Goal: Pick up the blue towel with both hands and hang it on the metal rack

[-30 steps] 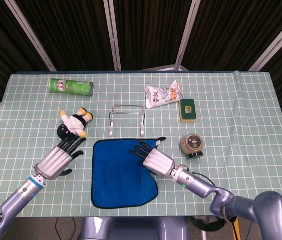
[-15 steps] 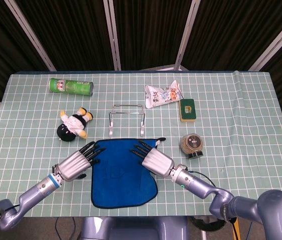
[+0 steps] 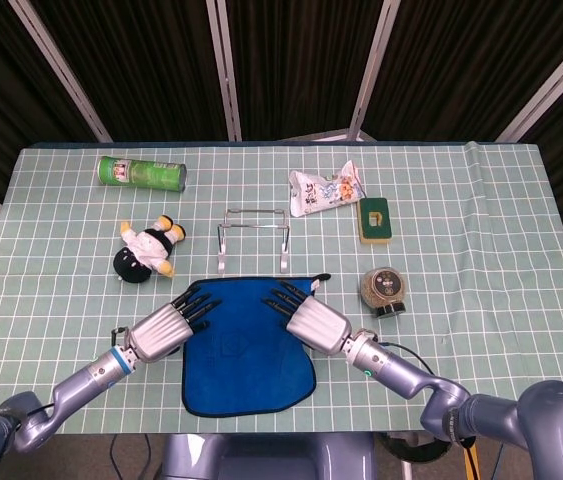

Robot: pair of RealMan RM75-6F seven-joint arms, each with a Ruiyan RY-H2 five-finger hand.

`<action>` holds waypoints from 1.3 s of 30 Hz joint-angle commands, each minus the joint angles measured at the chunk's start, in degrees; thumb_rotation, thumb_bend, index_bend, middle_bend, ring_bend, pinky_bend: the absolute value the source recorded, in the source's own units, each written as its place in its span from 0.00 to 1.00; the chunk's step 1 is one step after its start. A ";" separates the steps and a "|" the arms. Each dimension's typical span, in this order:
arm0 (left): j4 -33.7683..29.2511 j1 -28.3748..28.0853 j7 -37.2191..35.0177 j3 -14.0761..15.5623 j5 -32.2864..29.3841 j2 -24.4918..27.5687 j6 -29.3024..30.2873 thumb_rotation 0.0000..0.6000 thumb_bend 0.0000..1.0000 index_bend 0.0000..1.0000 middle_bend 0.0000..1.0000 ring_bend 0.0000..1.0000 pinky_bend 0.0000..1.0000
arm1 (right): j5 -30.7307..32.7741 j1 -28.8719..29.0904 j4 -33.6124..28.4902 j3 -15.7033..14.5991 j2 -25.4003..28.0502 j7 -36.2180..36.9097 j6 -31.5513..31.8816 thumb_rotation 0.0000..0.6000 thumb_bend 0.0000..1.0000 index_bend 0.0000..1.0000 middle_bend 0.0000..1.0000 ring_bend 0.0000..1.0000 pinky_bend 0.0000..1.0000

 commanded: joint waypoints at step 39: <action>-2.35 -3.65 0.36 1.03 -4.89 -2.38 -2.43 1.00 0.46 0.45 0.00 0.00 0.00 | 0.03 -0.36 -2.23 0.18 1.65 -0.90 0.44 1.00 0.42 0.65 0.06 0.00 0.00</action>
